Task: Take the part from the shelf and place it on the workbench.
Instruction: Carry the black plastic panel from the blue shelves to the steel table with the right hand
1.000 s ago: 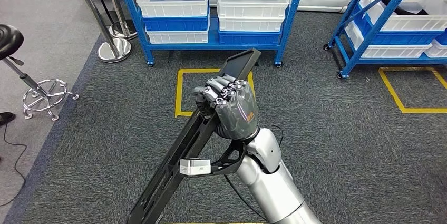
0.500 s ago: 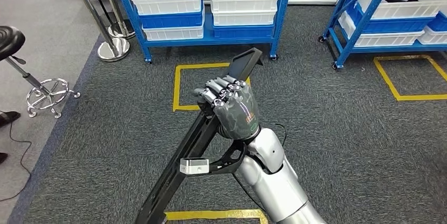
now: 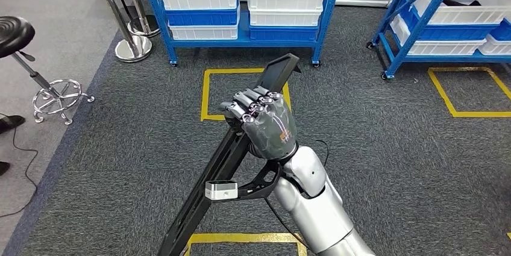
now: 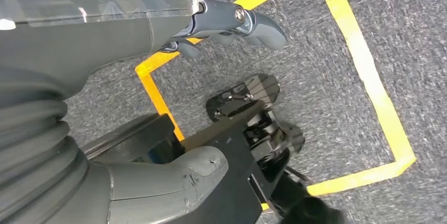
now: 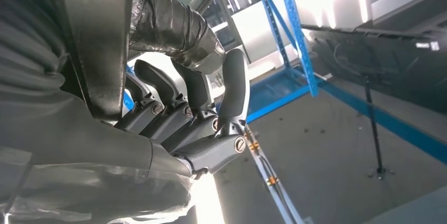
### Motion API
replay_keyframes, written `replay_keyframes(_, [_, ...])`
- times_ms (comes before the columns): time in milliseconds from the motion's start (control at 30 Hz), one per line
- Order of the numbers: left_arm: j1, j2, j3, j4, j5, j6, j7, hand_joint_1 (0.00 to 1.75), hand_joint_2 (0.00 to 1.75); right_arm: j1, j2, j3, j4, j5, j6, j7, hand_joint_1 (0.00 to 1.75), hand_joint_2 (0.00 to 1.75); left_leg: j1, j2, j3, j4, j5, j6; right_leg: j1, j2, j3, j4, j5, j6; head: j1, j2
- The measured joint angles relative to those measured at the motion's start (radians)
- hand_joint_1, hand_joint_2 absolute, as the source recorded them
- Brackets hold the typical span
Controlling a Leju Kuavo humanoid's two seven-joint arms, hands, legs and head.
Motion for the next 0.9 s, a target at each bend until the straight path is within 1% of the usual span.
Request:
replay_keyframes(33, [0.001, 0.000, 0.000, 0.000, -0.001, 0.000, 0.000, 0.00, 1.75, 0.001, -0.002, 0.000, 0.000, 0.001, 0.000, 0.000, 1.75, 1.75, 0.000, -0.005, -0.005, 0.001, 0.002, 0.000, -0.003, 0.001, -0.028, 0.060, -0.025, 0.004, 0.000, 0.000])
replay_keyframes(67, [0.002, 0.000, 0.000, 0.000, -0.001, 0.001, 0.000, 0.00, 1.75, 0.002, -0.004, 0.000, 0.000, 0.001, 0.000, 0.000, 1.75, 1.75, 0.000, -0.012, -0.010, 0.003, 0.004, 0.000, -0.006, 0.001, -0.046, 0.098, -0.034, 0.007, 0.000, 0.000])
replay_keyframes(100, [0.003, 0.000, 0.000, 0.000, -0.002, 0.002, 0.000, 0.00, 1.75, 0.003, -0.006, 0.000, 0.000, 0.002, 0.000, 0.000, 1.75, 1.75, 0.001, -0.019, -0.014, 0.006, 0.006, -0.002, -0.009, 0.002, -0.044, 0.100, -0.023, 0.010, 0.000, 0.000])
replay_keyframes(133, [0.003, 0.000, 0.000, 0.000, -0.002, 0.003, 0.000, 0.00, 1.75, 0.003, -0.008, 0.000, 0.000, 0.002, 0.000, -0.001, 1.75, 1.75, 0.001, -0.029, -0.018, 0.010, 0.007, -0.004, -0.013, 0.005, -0.024, 0.064, 0.005, 0.011, 0.000, 0.000])
replay_keyframes(167, [0.002, 0.000, 0.000, 0.000, -0.002, 0.004, 0.000, 0.00, 1.75, 0.002, -0.008, 0.000, 0.000, 0.002, 0.000, -0.002, 1.75, 1.75, 0.002, -0.038, -0.021, 0.015, 0.007, -0.007, -0.017, 0.015, 0.012, 0.000, 0.038, 0.012, 0.000, 0.000])
replay_keyframes(200, [0.001, 0.000, 0.000, 0.000, -0.002, 0.004, 0.000, 0.00, 1.75, 0.001, -0.009, 0.000, 0.000, 0.002, 0.000, -0.002, 1.75, 1.75, 0.002, -0.047, -0.026, 0.022, 0.007, -0.012, -0.020, 0.034, 0.047, -0.064, 0.061, 0.011, 0.000, 0.000])
replay_keyframes(233, [-0.001, 0.000, 0.000, 0.000, -0.002, 0.004, 0.000, 0.00, 1.75, 0.001, -0.009, 0.000, -0.001, 0.001, 0.000, -0.003, 1.75, 1.75, 0.001, -0.056, -0.032, 0.028, 0.007, -0.018, -0.021, 0.049, 0.071, -0.111, 0.074, 0.010, 0.000, 0.000])
replay_keyframes(267, [-0.002, 0.000, 0.000, 0.000, -0.002, 0.005, 0.000, 0.00, 1.75, 0.001, -0.010, 0.000, -0.002, 0.000, 0.000, -0.003, 1.75, 1.75, 0.001, -0.063, -0.038, 0.033, 0.008, -0.024, -0.021, 0.060, 0.083, -0.138, 0.078, 0.007, 0.000, 0.000])
replay_keyframes(300, [-0.003, 0.000, 0.000, 0.000, -0.002, 0.005, 0.000, 0.00, 1.75, 0.001, -0.010, 0.000, -0.002, 0.000, 0.000, -0.003, 1.75, 1.75, 0.002, -0.071, -0.043, 0.034, 0.011, -0.032, -0.018, 0.062, 0.083, -0.142, 0.074, 0.003, 0.000, 0.000])
replay_keyframes(333, [-0.002, 0.000, 0.000, 0.000, -0.002, 0.005, 0.000, 0.00, 1.75, 0.001, -0.011, 0.000, -0.003, 0.000, 0.000, -0.003, 1.75, 1.75, 0.004, -0.079, -0.046, 0.032, 0.014, -0.039, -0.017, 0.053, 0.082, -0.143, 0.077, -0.003, 0.000, 0.000])
replay_keyframes(367, [-0.001, 0.001, 0.000, 0.000, -0.002, 0.005, 0.000, 0.00, 1.75, 0.000, -0.010, 0.000, -0.002, 0.000, 0.000, -0.003, 1.75, 1.75, 0.006, -0.077, -0.048, 0.033, 0.014, -0.044, -0.017, 0.043, 0.082, -0.146, 0.081, -0.010, 0.000, 0.000])
replay_keyframes(400, [0.000, 0.001, 0.000, 0.000, -0.002, 0.006, -0.001, 0.00, 1.75, -0.001, -0.010, 0.000, -0.003, -0.001, 0.000, -0.003, 1.75, 1.75, 0.006, -0.065, -0.054, 0.044, 0.007, -0.049, -0.018, 0.033, 0.084, -0.150, 0.084, -0.017, -0.001, 0.000])
replay_keyframes(433, [0.000, 0.001, 0.000, 0.000, -0.001, 0.006, -0.001, 0.00, 1.75, -0.002, -0.010, 0.000, -0.003, -0.002, 0.000, -0.003, 1.75, 1.75, 0.007, -0.048, -0.068, 0.071, -0.011, -0.053, -0.019, 0.022, 0.084, -0.154, 0.087, -0.025, -0.001, 0.000])
replay_keyframes(467, [-0.001, 0.002, 0.000, 0.000, -0.001, 0.006, -0.001, 0.00, 1.75, -0.003, -0.009, 0.000, -0.003, -0.004, 0.000, -0.003, 1.75, 1.75, 0.007, -0.028, -0.089, 0.118, -0.039, -0.055, -0.018, 0.010, 0.084, -0.156, 0.089, -0.030, -0.002, 0.000])
replay_keyframes(500, [-0.002, 0.002, 0.000, 0.000, -0.001, 0.006, -0.001, 0.00, 1.75, -0.004, -0.009, 0.000, -0.003, -0.005, 0.000, -0.003, 1.75, 1.75, 0.007, -0.014, -0.117, 0.181, -0.072, -0.058, -0.016, -0.001, 0.083, -0.156, 0.089, -0.034, -0.002, 0.000])
replay_keyframes(533, [-0.002, 0.002, 0.000, 0.000, -0.001, 0.006, -0.001, 0.00, 1.75, -0.004, -0.010, 0.000, -0.002, -0.006, 0.000, -0.002, 1.75, 1.75, 0.008, -0.009, -0.146, 0.245, -0.100, -0.060, -0.014, -0.014, 0.082, -0.156, 0.088, -0.036, -0.002, 0.000])
replay_keyframes(567, [-0.001, 0.001, 0.000, 0.000, -0.001, 0.006, -0.001, 0.00, 1.75, -0.004, -0.010, 0.000, -0.002, -0.008, 0.000, -0.001, 1.75, 1.75, 0.008, -0.006, -0.165, 0.290, -0.115, -0.061, -0.012, -0.027, 0.081, -0.156, 0.088, -0.036, -0.002, 0.000])
replay_keyframes(600, [0.000, 0.001, 0.000, 0.000, -0.001, 0.006, -0.001, 0.00, 1.75, -0.004, -0.010, 0.000, -0.002, -0.012, 0.000, 0.002, 1.75, 1.75, 0.009, -0.003, -0.168, 0.303, -0.112, -0.062, -0.010, -0.040, 0.080, -0.155, 0.088, -0.037, -0.002, 0.000])
replay_keyframes(633, [0.001, 0.001, 0.000, 0.000, -0.001, 0.006, -0.001, 0.00, 1.75, -0.004, -0.010, 0.000, -0.002, -0.016, 0.000, 0.005, 1.75, 1.75, 0.008, 0.001, -0.150, 0.275, -0.091, -0.061, -0.009, -0.052, 0.081, -0.155, 0.087, -0.036, -0.002, 0.000])
replay_keyframes(667, [0.002, 0.001, 0.000, 0.000, -0.001, 0.006, -0.001, 0.00, 1.75, -0.005, -0.010, 0.001, -0.002, -0.021, 0.000, 0.007, 1.75, 1.75, 0.008, 0.011, -0.116, 0.215, -0.059, -0.058, -0.009, -0.063, 0.082, -0.154, 0.086, -0.035, -0.002, 0.000])
replay_keyframes(700, [0.001, 0.001, 0.000, 0.000, -0.001, 0.006, -0.001, 0.00, 1.75, -0.006, -0.010, 0.002, -0.002, -0.025, 0.000, 0.008, 1.75, 1.75, 0.004, 0.035, -0.077, 0.144, -0.035, -0.053, -0.007, -0.073, 0.084, -0.154, 0.085, -0.033, -0.002, 0.000])
replay_keyframes(733, [-0.001, 0.001, 0.000, 0.000, 0.000, 0.006, -0.001, 0.00, 1.75, -0.007, -0.010, 0.002, -0.002, -0.028, 0.000, 0.009, 1.75, 1.75, -0.001, 0.054, -0.047, 0.085, -0.017, -0.047, -0.004, -0.082, 0.085, -0.153, 0.083, -0.030, -0.002, 0.000])
replay_keyframes(767, [-0.002, 0.001, 0.000, 0.000, 0.000, 0.006, -0.001, 0.00, 1.75, -0.008, -0.010, 0.004, -0.002, -0.029, 0.000, 0.009, 1.75, 1.75, -0.006, 0.068, -0.029, 0.049, -0.010, -0.041, -0.002, -0.092, 0.085, -0.153, 0.082, -0.026, -0.002, 0.000])
replay_keyframes(800, [-0.002, 0.001, 0.000, 0.000, 0.000, 0.006, -0.001, 0.00, 1.75, -0.009, -0.010, 0.005, -0.002, -0.030, 0.000, 0.010, 1.75, 1.75, -0.011, 0.073, -0.025, 0.035, -0.012, -0.036, 0.001, -0.101, 0.085, -0.153, 0.081, -0.021, -0.002, 0.000])
replay_keyframes(833, [-0.002, 0.001, 0.000, 0.000, 0.000, 0.006, -0.001, 0.00, 1.75, -0.010, -0.011, 0.006, -0.002, -0.033, 0.000, 0.010, 1.75, 1.75, -0.012, 0.062, -0.027, 0.034, -0.009, -0.030, 0.002, -0.109, 0.087, -0.154, 0.082, -0.016, -0.002, 0.000])
replay_keyframes(867, [0.000, 0.001, 0.000, 0.000, 0.000, 0.006, -0.002, 0.00, 1.75, -0.011, -0.011, 0.009, -0.002, -0.041, 0.000, 0.010, 1.75, 1.75, -0.010, 0.052, -0.027, 0.030, -0.006, -0.024, 0.001, -0.113, 0.088, -0.154, 0.080, -0.010, -0.002, 0.000])
replay_keyframes(900, [0.001, 0.001, 0.000, 0.000, 0.000, 0.006, -0.002, 0.00, 1.75, -0.013, -0.011, 0.012, -0.002, -0.057, 0.000, 0.008, 1.75, 1.75, -0.007, 0.045, -0.026, 0.025, -0.002, -0.018, -0.001, -0.101, 0.087, -0.147, 0.072, -0.004, -0.002, 0.000])
